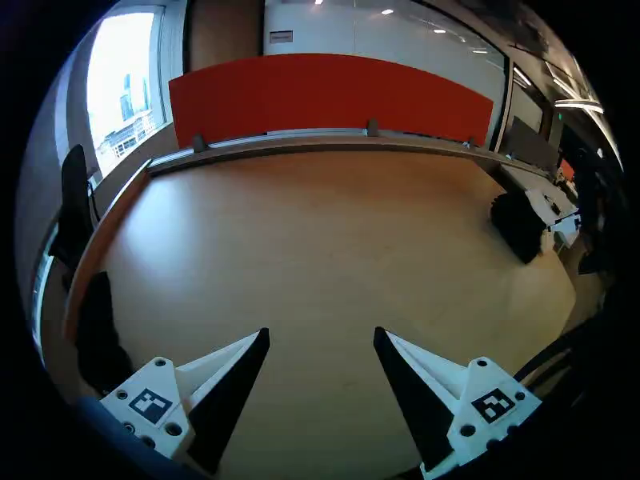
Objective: Fold towel
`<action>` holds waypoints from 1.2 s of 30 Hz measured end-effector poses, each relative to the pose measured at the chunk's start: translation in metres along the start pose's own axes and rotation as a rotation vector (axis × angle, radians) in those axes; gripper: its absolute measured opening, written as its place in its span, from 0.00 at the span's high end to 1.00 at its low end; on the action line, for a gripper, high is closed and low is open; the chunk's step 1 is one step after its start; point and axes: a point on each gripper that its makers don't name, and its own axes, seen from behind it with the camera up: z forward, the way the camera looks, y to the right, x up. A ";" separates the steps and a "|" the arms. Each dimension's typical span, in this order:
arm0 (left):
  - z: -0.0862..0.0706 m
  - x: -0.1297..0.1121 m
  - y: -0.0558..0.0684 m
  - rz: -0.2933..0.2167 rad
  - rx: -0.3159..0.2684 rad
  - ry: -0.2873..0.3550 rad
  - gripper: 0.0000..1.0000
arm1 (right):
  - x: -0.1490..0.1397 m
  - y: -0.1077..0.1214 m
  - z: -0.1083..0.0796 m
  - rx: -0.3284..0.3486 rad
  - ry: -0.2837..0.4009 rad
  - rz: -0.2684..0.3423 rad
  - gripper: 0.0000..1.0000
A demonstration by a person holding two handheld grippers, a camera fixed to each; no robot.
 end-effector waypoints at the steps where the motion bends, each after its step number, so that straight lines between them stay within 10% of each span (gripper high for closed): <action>1: -0.001 0.001 -0.001 0.001 0.001 0.003 0.03 | 0.003 -0.002 -0.002 -0.001 0.019 0.013 0.00; 23: -0.005 0.031 -0.011 0.020 0.004 0.064 0.03 | 0.092 -0.031 -0.085 -0.143 0.552 0.179 0.00; 36: -0.009 0.041 -0.016 0.016 0.017 0.104 0.03 | 0.111 -0.037 -0.103 -0.165 0.656 0.195 0.00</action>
